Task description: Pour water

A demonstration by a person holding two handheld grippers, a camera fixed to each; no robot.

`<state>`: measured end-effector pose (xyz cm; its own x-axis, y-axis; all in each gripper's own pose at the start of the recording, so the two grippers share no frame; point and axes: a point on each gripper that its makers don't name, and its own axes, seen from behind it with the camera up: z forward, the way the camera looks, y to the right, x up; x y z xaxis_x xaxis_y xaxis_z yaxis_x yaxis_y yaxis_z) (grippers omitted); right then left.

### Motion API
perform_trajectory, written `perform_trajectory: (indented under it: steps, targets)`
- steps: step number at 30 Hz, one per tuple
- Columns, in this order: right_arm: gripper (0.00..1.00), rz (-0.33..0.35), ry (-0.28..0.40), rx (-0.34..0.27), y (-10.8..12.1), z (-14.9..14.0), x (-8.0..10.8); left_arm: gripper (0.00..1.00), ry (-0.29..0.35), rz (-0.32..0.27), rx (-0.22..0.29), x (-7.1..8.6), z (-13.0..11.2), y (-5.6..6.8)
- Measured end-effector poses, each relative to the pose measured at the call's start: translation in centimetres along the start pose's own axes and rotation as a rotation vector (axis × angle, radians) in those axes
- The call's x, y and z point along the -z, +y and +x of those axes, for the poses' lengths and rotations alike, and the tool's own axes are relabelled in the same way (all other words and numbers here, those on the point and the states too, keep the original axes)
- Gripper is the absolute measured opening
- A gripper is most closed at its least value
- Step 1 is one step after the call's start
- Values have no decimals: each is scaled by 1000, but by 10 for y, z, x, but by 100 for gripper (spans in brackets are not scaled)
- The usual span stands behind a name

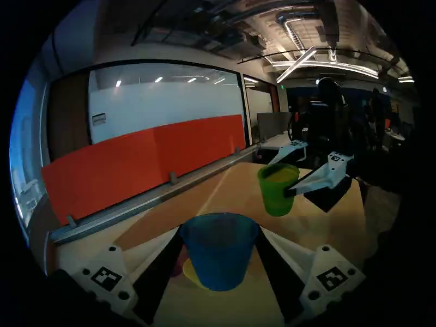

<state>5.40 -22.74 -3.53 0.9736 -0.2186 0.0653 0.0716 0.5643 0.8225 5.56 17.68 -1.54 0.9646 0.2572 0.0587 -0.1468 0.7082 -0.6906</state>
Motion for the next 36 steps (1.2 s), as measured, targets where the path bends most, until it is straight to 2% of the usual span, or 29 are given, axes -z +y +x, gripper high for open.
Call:
perform_trajectory:
  steps: [5, 20, 27, 36]
  targets:
    - [91, 8, -38, -4, 2, -12, 0, 89, -60, -25, -1, -4, -22, 6]
    - [91, 15, -144, -7, 15, -44, -3, 89, -212, -22, 7, -8, -78, -3]
    - [91, 22, -192, -12, 21, -61, -9, 89, -301, -26, 2, -9, -109, -7]
    - [91, 44, -255, -7, 23, -82, -17, 89, -385, -40, -6, -12, -137, -9]
